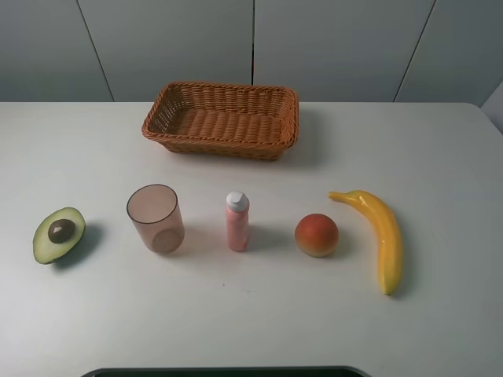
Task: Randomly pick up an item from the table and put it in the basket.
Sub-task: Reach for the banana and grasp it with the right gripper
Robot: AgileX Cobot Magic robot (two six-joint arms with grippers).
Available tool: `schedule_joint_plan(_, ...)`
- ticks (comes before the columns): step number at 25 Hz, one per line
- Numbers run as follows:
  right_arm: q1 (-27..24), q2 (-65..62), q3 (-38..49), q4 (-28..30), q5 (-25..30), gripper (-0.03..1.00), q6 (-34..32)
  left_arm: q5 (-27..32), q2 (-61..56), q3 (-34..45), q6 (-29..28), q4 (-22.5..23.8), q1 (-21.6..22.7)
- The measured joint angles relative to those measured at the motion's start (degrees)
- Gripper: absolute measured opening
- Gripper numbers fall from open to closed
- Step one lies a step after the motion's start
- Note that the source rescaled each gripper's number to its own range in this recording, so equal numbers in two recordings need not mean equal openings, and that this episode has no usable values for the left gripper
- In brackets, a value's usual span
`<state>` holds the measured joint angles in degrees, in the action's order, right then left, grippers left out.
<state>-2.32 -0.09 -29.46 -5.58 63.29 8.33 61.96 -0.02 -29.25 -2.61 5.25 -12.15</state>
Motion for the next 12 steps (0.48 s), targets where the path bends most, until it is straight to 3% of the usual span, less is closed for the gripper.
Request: schedule_joint_plan(12, 0.0, 0.0, 0.0, 0.4, -0.6, 1.00, -3.0, 0.0, 0.0, 0.0, 0.0, 0.0, 0.0)
